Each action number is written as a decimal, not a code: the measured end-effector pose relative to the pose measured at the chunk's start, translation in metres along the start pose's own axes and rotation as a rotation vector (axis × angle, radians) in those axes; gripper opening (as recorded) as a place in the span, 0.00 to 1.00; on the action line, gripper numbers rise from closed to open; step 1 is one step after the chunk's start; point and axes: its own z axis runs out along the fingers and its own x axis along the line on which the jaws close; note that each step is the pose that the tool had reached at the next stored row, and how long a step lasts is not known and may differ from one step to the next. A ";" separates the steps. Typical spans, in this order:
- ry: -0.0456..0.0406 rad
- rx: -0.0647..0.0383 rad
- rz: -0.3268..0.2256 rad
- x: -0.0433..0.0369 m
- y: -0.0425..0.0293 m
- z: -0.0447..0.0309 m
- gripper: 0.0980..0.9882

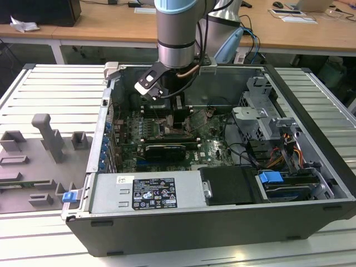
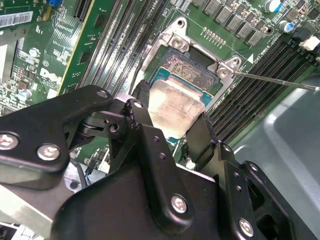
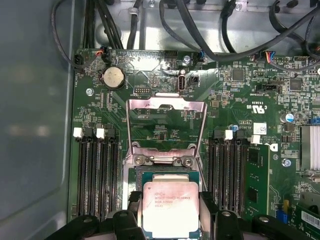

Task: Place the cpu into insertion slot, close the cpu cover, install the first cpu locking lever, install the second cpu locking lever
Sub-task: 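Place the cpu into insertion slot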

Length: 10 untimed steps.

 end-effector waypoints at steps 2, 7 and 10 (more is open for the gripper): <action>0.0000 0.000 0.000 0.0000 0.0000 0.0006 0.50; 0.0000 0.000 0.000 0.0000 -0.0002 0.0027 0.50; 0.0000 0.000 0.000 0.0000 -0.0003 0.0046 0.50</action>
